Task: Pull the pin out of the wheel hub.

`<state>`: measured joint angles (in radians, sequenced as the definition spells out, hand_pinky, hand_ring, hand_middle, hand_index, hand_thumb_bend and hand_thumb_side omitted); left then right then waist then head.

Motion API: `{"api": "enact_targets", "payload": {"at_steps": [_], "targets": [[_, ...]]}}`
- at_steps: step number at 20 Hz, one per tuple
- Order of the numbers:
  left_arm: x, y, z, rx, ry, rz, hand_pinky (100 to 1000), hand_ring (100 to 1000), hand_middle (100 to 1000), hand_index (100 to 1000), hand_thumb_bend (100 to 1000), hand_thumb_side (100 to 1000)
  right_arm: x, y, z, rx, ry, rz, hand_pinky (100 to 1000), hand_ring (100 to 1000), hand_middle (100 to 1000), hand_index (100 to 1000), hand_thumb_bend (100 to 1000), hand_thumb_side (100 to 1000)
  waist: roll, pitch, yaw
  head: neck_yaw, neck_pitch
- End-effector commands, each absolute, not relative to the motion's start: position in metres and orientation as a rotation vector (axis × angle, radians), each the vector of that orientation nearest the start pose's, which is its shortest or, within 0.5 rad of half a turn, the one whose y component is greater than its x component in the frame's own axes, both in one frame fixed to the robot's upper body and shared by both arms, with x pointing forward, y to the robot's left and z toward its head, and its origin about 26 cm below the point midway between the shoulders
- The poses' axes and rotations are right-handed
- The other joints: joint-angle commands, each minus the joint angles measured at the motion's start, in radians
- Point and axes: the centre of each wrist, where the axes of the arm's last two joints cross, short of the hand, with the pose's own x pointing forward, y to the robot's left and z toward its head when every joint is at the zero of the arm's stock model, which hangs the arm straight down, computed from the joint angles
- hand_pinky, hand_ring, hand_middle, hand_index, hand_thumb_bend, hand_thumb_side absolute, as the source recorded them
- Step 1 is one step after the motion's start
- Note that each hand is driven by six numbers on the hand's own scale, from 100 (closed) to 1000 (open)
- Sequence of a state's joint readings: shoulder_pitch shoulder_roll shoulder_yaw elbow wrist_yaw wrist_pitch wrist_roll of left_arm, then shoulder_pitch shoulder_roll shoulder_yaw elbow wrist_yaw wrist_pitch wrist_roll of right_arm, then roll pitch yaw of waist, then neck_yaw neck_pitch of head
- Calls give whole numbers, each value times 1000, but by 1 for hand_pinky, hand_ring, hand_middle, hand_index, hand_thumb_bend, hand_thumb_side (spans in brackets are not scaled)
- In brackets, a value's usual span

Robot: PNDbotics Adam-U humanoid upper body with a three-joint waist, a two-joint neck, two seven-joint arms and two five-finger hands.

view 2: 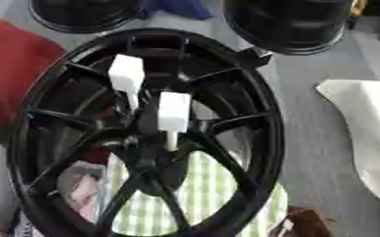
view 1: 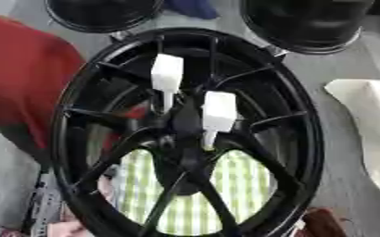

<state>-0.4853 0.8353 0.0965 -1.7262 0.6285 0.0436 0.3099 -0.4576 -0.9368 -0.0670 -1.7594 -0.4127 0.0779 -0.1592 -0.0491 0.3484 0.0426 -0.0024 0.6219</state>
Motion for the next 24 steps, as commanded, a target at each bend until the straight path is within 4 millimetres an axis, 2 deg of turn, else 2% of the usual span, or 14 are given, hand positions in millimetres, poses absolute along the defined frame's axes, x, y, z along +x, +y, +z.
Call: {"api": "enact_targets", "payload": {"at_steps": [1,8,12,18,24], "targets": [[326,374,305,246,-2227,22,789,695,567,770,314,425,316,-377,317,-499,-2174,372,672,596,579,739,264,475,4,-26,0,1,-9],[326,373,304,244,-2226,21,789,695,567,770,313,425,316,-376,319,-498,-2179,377,673,599,581,741,265,474,4,-27,-2,0,-7],[326,374,304,247,-2225,21,788,695,566,769,313,425,306,-365,332,-509,-2220,470,680,612,596,752,247,470,3,-28,-3,1,-6],[327,374,303,247,-2219,18,788,695,566,770,312,427,279,-331,357,-584,-2262,840,711,673,663,791,197,465,-1,-29,-2,-1,-6],[327,373,303,247,-2212,8,788,695,566,770,311,428,271,-317,380,-721,-2210,1337,753,736,721,807,137,457,-7,-33,-1,-5,-3]]}}
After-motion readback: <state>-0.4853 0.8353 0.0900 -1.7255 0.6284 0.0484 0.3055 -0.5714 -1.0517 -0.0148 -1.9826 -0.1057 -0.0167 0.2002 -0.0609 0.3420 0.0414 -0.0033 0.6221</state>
